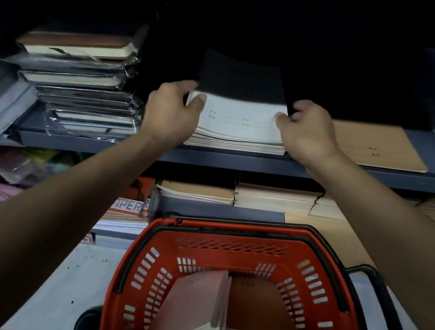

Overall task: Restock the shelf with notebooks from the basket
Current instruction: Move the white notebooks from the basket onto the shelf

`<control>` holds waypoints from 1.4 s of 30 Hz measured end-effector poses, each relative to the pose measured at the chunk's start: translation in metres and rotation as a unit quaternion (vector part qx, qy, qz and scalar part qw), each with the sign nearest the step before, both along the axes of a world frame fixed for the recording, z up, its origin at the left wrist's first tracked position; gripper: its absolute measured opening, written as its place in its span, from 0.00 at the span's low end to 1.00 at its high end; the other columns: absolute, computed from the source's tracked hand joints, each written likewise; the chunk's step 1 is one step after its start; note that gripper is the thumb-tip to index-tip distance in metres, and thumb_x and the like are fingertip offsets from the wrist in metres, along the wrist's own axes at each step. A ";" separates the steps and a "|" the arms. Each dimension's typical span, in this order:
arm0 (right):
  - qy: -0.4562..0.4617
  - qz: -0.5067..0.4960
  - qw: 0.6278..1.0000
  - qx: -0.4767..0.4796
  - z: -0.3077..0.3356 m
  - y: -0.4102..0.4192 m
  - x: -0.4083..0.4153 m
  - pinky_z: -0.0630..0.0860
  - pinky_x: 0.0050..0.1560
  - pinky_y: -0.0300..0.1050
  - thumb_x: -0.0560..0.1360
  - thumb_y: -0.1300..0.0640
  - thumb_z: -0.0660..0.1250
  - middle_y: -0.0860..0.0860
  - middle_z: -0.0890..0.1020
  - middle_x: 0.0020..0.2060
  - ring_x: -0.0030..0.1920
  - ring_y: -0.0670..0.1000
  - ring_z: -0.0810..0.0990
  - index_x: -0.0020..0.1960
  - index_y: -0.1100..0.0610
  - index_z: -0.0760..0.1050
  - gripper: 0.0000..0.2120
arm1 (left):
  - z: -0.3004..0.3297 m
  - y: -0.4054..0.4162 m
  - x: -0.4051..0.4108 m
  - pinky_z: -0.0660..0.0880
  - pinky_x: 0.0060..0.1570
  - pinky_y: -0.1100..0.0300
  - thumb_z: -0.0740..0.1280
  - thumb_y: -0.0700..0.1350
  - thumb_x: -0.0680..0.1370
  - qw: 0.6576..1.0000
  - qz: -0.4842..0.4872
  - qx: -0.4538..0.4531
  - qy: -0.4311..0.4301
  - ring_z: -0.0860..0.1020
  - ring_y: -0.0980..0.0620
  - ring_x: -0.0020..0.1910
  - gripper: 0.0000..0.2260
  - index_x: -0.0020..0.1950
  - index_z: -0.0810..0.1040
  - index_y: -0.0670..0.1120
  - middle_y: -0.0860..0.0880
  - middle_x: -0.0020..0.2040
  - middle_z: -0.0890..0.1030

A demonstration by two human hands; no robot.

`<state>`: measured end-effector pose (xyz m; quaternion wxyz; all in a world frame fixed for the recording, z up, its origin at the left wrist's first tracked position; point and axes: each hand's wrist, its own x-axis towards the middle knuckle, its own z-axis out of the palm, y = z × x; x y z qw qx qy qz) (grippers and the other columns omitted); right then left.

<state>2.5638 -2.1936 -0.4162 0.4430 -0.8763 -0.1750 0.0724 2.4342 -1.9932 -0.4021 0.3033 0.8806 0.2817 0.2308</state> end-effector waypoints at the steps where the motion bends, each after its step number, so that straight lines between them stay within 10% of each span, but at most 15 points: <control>1: -0.022 0.005 1.000 -0.008 0.003 -0.004 -0.006 0.78 0.64 0.49 0.74 0.37 0.67 0.58 0.79 0.65 0.61 0.57 0.81 0.73 0.54 0.74 0.32 | 0.002 -0.001 -0.004 0.75 0.64 0.55 0.66 0.61 0.78 1.000 -0.014 -0.012 -0.005 0.80 0.46 0.64 0.26 0.70 0.79 0.46 0.46 0.62 0.84; 7: -0.122 0.095 0.986 -0.067 -0.001 -0.031 -0.039 0.67 0.73 0.43 0.72 0.32 0.72 0.52 0.75 0.73 0.72 0.51 0.73 0.74 0.48 0.75 0.36 | -0.009 -0.009 -0.036 0.67 0.74 0.58 0.74 0.65 0.71 0.993 -0.089 0.065 0.051 0.69 0.50 0.76 0.43 0.80 0.68 0.46 0.48 0.76 0.72; 12: -0.158 0.100 0.977 -0.103 -0.004 -0.028 -0.037 0.66 0.77 0.51 0.74 0.34 0.71 0.56 0.72 0.76 0.76 0.57 0.71 0.75 0.50 0.74 0.34 | -0.014 -0.006 -0.033 0.72 0.70 0.52 0.72 0.64 0.74 0.990 -0.087 0.100 0.053 0.73 0.45 0.73 0.41 0.81 0.65 0.46 0.44 0.74 0.75; 17: -0.196 0.122 0.959 -0.163 -0.003 -0.026 -0.036 0.73 0.71 0.57 0.78 0.34 0.65 0.56 0.71 0.77 0.72 0.62 0.74 0.77 0.49 0.71 0.32 | -0.017 -0.002 -0.034 0.76 0.51 0.46 0.61 0.69 0.77 0.972 -0.101 0.188 0.096 0.81 0.35 0.52 0.39 0.82 0.58 0.48 0.37 0.51 0.84; 32: -0.170 0.139 0.961 -0.167 0.000 -0.029 -0.034 0.66 0.75 0.53 0.81 0.38 0.63 0.57 0.62 0.81 0.78 0.61 0.67 0.81 0.46 0.65 0.30 | -0.013 -0.016 -0.037 0.74 0.61 0.44 0.66 0.62 0.80 0.982 -0.064 0.155 0.083 0.77 0.35 0.64 0.34 0.81 0.62 0.48 0.39 0.63 0.82; 42: -0.187 0.110 0.962 -0.166 -0.007 -0.038 -0.050 0.73 0.66 0.52 0.82 0.41 0.65 0.59 0.78 0.68 0.68 0.60 0.75 0.81 0.58 0.64 0.33 | -0.013 -0.025 -0.057 0.80 0.54 0.45 0.68 0.54 0.80 0.984 -0.074 0.163 -0.003 0.82 0.44 0.55 0.26 0.76 0.68 0.50 0.47 0.56 0.84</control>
